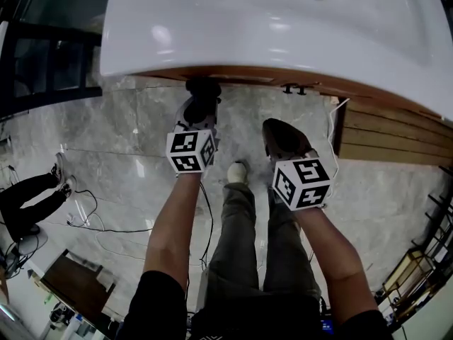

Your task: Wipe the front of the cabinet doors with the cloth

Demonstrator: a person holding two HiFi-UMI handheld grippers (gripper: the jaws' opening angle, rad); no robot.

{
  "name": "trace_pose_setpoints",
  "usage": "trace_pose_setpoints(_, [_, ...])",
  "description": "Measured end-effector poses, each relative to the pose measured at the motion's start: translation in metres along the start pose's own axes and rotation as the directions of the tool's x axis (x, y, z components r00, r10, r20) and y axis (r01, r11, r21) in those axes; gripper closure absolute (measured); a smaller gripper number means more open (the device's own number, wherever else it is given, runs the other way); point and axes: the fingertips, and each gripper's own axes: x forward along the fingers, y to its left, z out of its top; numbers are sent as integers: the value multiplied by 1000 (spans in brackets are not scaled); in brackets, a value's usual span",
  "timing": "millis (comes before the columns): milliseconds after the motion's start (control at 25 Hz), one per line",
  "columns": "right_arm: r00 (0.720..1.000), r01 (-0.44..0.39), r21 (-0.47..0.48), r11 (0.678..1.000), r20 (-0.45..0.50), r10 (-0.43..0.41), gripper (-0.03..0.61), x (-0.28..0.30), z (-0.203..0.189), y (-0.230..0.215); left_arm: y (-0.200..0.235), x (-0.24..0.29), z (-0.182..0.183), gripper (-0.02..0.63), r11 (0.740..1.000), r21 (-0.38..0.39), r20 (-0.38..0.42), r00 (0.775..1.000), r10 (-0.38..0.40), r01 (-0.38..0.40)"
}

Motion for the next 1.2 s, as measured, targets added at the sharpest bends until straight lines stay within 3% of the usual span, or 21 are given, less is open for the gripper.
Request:
trace_pose_setpoints(280, [1000,21,20,1000,4,-21,534,-7,-2,-16,-48,16,5,512,991,40,-6,992,-124,124])
trace_pose_setpoints(480, [999,39,35,999,9,-39,534,-16,-3,-35,-71,25,3,512,989,25,-1,989,-147,147])
trace_pose_setpoints(720, [998,58,66,996,10,-59,534,-29,-9,-57,-111,36,-2,512,977,72,-24,979,-202,203])
trace_pose_setpoints(1200, [996,86,110,990,23,-89,534,-51,-14,-86,-153,41,-2,512,974,46,-24,975,-221,222])
